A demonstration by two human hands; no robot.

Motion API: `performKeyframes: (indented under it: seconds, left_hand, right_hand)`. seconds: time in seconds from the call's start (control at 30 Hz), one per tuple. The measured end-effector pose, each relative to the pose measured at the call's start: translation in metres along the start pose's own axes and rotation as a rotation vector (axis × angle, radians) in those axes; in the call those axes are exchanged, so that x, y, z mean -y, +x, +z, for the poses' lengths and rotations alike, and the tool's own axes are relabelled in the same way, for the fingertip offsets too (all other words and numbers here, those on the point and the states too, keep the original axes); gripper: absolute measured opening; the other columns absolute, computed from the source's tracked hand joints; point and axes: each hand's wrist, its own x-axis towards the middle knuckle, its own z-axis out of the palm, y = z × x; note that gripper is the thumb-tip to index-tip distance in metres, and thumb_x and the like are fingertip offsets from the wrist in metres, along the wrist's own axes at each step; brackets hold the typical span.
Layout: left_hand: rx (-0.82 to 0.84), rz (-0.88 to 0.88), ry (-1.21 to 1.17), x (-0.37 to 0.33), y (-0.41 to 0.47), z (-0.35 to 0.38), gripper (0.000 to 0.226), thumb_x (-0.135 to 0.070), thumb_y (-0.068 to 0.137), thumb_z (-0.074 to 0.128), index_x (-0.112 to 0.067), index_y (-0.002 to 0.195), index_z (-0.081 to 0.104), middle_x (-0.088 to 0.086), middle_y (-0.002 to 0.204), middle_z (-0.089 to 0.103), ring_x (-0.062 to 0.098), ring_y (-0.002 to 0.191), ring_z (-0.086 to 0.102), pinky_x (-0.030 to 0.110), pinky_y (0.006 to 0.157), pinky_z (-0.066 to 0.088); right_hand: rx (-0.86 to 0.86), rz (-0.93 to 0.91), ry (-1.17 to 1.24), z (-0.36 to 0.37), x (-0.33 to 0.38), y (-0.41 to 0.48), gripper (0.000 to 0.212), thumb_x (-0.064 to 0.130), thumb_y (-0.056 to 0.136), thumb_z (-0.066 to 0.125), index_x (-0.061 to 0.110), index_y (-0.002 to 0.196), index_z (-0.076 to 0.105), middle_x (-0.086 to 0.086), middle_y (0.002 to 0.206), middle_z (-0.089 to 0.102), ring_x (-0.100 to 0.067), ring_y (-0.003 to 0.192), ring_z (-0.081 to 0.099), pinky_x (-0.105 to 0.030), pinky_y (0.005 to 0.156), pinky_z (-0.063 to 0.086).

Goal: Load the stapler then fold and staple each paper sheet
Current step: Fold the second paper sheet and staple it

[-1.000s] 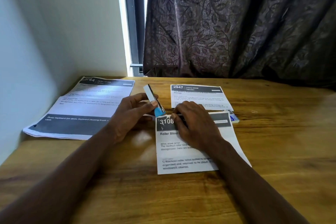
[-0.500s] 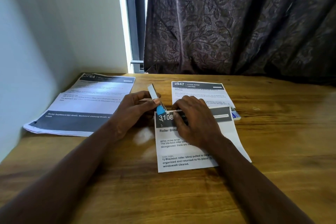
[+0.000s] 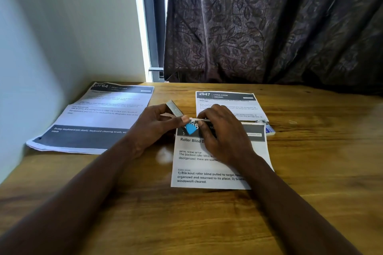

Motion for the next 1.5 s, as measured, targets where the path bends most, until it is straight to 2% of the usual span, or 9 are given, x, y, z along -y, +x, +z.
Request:
performKeyframes:
  seconds: [0.23, 0.4, 0.77, 0.93, 1.03, 1.1, 1.17, 1.3, 1.5]
  left_hand:
    - [-0.002, -0.008, 0.019, 0.006, 0.004, 0.001, 0.034, -0.026, 0.085, 0.077, -0.003, 0.107, 0.067, 0.013, 0.100, 0.079, 0.032, 0.092, 0.077, 0.056, 0.087, 0.060]
    - [-0.026, 0.006, 0.095, 0.007, 0.003, 0.002, 0.030, -0.029, 0.085, 0.077, -0.006, 0.103, 0.071, 0.008, 0.096, 0.080, 0.026, 0.089, 0.078, 0.054, 0.084, 0.061]
    - [-0.099, -0.054, -0.007, 0.004, 0.003, 0.005, 0.026, -0.027, 0.091, 0.071, -0.006, 0.105, 0.069, 0.009, 0.093, 0.080, 0.026, 0.083, 0.079, 0.047, 0.079, 0.063]
    - [-0.100, -0.055, -0.049, 0.003, 0.004, 0.005, 0.030, -0.027, 0.091, 0.071, -0.003, 0.107, 0.066, 0.011, 0.093, 0.080, 0.028, 0.084, 0.079, 0.048, 0.077, 0.063]
    - [-0.079, -0.055, -0.080, 0.003, 0.004, 0.003, 0.032, -0.027, 0.090, 0.071, 0.000, 0.108, 0.066, 0.015, 0.097, 0.079, 0.032, 0.087, 0.078, 0.048, 0.077, 0.063]
    - [-0.068, -0.046, -0.103, 0.003, 0.004, 0.002, 0.035, -0.025, 0.087, 0.073, 0.002, 0.108, 0.066, 0.017, 0.098, 0.078, 0.035, 0.088, 0.077, 0.048, 0.077, 0.064]
    - [-0.060, -0.037, -0.122, 0.004, 0.005, 0.002, 0.042, -0.025, 0.081, 0.076, 0.005, 0.107, 0.064, 0.019, 0.099, 0.078, 0.036, 0.088, 0.077, 0.049, 0.076, 0.064]
    - [-0.063, -0.027, -0.151, 0.005, 0.007, 0.002, 0.048, -0.023, 0.077, 0.078, 0.009, 0.109, 0.063, 0.022, 0.098, 0.077, 0.039, 0.087, 0.077, 0.052, 0.077, 0.063]
    - [-0.089, -0.014, -0.123, 0.004, 0.005, 0.004, 0.037, -0.016, 0.085, 0.075, 0.011, 0.107, 0.061, 0.019, 0.096, 0.078, 0.036, 0.084, 0.077, 0.046, 0.069, 0.065]
  right_hand:
    - [-0.018, -0.003, -0.003, -0.001, 0.003, 0.000, 0.013, 0.025, 0.096, 0.056, 0.015, 0.103, 0.063, -0.001, 0.096, 0.059, -0.017, 0.091, 0.051, -0.036, 0.076, 0.044]
    - [-0.031, 0.093, 0.104, 0.001, 0.002, -0.001, 0.019, 0.031, 0.096, 0.051, 0.017, 0.100, 0.064, 0.002, 0.097, 0.061, -0.017, 0.093, 0.054, -0.038, 0.079, 0.046]
    - [-0.085, 0.169, 0.263, 0.008, -0.004, 0.000, 0.016, 0.033, 0.096, 0.054, 0.021, 0.097, 0.065, 0.006, 0.093, 0.064, -0.013, 0.089, 0.060, -0.042, 0.077, 0.053]
    - [-0.046, 0.153, 0.347, 0.003, -0.001, -0.001, 0.021, 0.043, 0.099, 0.056, 0.023, 0.097, 0.062, 0.009, 0.089, 0.067, -0.010, 0.083, 0.063, -0.043, 0.072, 0.054]
    - [0.024, 0.178, 0.476, -0.003, 0.002, -0.003, 0.026, 0.048, 0.095, 0.064, 0.023, 0.099, 0.060, 0.008, 0.085, 0.071, -0.011, 0.076, 0.067, -0.042, 0.067, 0.056]
    - [0.053, 0.229, 0.589, -0.005, 0.004, -0.003, 0.029, 0.044, 0.090, 0.074, 0.021, 0.100, 0.060, 0.004, 0.087, 0.074, -0.016, 0.075, 0.071, -0.045, 0.068, 0.059]
    - [0.056, 0.278, 0.721, -0.005, 0.005, -0.003, 0.030, 0.031, 0.086, 0.081, 0.015, 0.101, 0.060, -0.005, 0.089, 0.076, -0.029, 0.079, 0.073, -0.052, 0.072, 0.059]
    - [0.091, 0.337, 0.889, -0.009, 0.005, 0.000, 0.032, 0.012, 0.087, 0.080, 0.004, 0.103, 0.055, -0.016, 0.093, 0.077, -0.045, 0.088, 0.072, -0.059, 0.075, 0.057]
    - [0.162, 0.339, 0.922, -0.009, 0.008, 0.001, 0.033, 0.010, 0.092, 0.074, 0.018, 0.102, 0.043, -0.018, 0.098, 0.076, -0.047, 0.092, 0.070, -0.063, 0.073, 0.056]
